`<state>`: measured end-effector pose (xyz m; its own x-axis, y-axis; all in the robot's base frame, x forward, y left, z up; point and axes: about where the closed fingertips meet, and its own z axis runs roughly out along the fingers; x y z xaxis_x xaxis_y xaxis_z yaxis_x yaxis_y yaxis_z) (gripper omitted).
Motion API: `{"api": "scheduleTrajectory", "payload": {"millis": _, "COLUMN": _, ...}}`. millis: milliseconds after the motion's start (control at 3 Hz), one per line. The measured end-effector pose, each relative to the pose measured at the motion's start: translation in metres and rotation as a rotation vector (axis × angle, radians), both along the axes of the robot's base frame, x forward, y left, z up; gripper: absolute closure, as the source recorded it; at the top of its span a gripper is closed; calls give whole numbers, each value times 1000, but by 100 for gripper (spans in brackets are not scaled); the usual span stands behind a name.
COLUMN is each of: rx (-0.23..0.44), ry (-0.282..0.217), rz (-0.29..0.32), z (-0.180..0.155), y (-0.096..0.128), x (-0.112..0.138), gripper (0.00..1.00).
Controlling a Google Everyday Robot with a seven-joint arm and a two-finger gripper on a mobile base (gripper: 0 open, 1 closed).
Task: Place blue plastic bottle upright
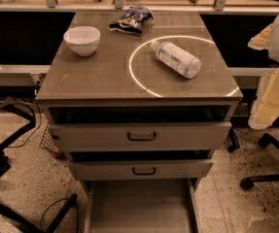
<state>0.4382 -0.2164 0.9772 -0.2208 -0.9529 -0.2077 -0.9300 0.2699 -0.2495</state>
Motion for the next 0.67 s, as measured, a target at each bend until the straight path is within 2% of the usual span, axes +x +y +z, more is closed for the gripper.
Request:
{"api": "scheduleTrajectory", "payload": {"millis": 333, "rx": 0, "ry": 0, "rz": 0, "z": 0, "y": 0, "x": 0, "gripper": 0}}
{"api": "scheduleTrajectory", "payload": {"millis": 667, "rx": 27, "ry": 2, "rz": -38, "z": 3, "y": -1, "x": 17, "gripper": 0}}
